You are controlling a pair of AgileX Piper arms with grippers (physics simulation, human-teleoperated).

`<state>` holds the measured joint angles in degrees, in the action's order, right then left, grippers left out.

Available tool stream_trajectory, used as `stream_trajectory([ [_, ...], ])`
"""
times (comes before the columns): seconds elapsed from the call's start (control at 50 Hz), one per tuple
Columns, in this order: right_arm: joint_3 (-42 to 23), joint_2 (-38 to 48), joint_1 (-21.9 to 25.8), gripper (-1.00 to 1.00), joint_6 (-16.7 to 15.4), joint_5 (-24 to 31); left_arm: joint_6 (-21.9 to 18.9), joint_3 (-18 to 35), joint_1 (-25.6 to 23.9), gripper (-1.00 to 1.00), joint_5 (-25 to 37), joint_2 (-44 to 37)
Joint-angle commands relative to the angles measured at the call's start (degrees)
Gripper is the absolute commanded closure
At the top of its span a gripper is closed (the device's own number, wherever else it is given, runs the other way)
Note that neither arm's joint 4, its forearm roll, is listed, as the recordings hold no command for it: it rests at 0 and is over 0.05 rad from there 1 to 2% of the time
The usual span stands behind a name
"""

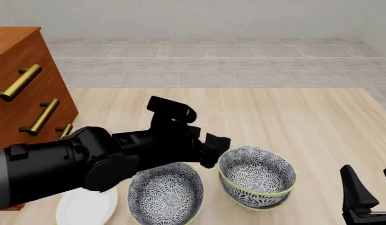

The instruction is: Stack the bowl at the front on the bowl in the middle.

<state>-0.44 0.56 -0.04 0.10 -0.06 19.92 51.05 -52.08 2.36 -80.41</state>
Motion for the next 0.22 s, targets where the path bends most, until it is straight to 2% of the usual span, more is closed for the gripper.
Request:
stream_trajectory([
  [0.02,0.1,0.0,0.0,-1.00,-0.1,-0.1,0.2,-5.9,2.1,-1.00,1.3,10.2],
  [0.18,0.1,0.0,0.0,-1.00,-0.1,-0.1,0.4,-10.1,3.1,-1.00,1.7,17.6],
  [0.22,0.1,0.0,0.0,-1.00,-0.1,-0.1,-0.6,-11.7,3.9,-1.00,1.6,19.7],
])
